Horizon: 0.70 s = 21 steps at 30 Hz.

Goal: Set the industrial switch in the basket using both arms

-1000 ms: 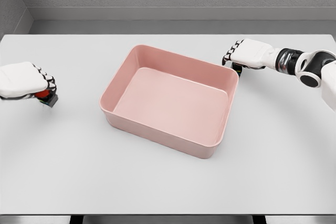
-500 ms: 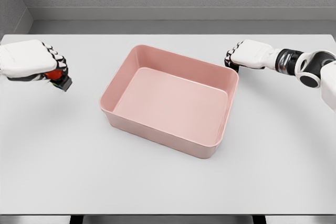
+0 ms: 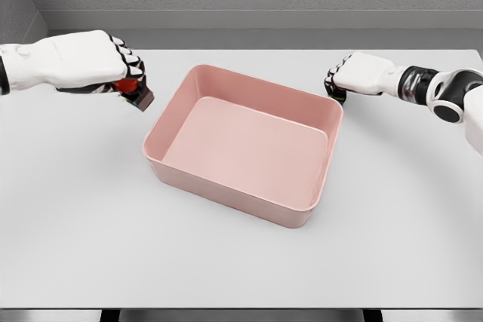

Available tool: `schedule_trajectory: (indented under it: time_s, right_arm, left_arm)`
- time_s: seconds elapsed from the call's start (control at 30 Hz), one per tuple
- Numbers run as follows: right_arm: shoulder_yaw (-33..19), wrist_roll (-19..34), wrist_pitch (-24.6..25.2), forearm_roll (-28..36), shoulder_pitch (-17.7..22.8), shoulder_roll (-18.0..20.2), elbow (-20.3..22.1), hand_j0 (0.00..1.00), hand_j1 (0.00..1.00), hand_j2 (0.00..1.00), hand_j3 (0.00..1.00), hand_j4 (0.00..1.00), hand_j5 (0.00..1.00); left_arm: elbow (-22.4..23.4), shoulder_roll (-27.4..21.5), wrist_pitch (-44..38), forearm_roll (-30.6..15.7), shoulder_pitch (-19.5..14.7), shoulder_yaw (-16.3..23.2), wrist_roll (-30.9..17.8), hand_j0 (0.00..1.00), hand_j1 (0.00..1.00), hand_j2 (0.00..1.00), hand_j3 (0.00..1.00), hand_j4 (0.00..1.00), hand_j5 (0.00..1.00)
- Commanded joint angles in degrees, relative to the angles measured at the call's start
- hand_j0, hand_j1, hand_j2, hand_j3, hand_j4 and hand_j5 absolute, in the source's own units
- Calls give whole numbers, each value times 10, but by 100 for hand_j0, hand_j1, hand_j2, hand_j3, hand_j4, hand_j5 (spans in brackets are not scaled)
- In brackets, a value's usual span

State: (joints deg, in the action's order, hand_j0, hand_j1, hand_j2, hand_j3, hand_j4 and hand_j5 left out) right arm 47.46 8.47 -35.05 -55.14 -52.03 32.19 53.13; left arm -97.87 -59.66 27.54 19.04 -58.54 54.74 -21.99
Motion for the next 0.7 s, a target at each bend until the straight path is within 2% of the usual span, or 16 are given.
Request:
schedule_trajectory:
  time_s: [0.0, 0.13, 0.3, 0.47, 0.67]
  right_arm:
    - [-2, -1, 0, 3, 0, 1, 1, 49, 49, 49, 49, 49, 49]
    - [-3, -1, 0, 4, -1, 2, 5, 48, 48, 48, 48, 48, 48]
    - [-29, 1, 0, 6, -2, 11, 5, 47, 47, 47, 47, 47, 47]
    - [-42, 0, 0, 7, -3, 21, 14, 47, 47, 47, 47, 47, 47]
    - [-47, -4, 0, 9, -3, 22, 26, 47, 47, 47, 47, 47, 47]
  left_arm:
    - [2, 34, -6, -1, -3, 26, -9, 47, 47, 47, 47, 47, 47]
    - [3, 72, -7, 4, -10, 44, -25, 47, 47, 47, 47, 47, 47]
    - [3, 94, -6, 13, -10, 62, -35, 47, 47, 47, 47, 47, 47]
    - [3, 100, -6, 14, -10, 74, -37, 47, 47, 47, 47, 47, 47]
    - [10, 115, -7, 36, -8, 90, -37, 50, 50, 50, 50, 50, 50]
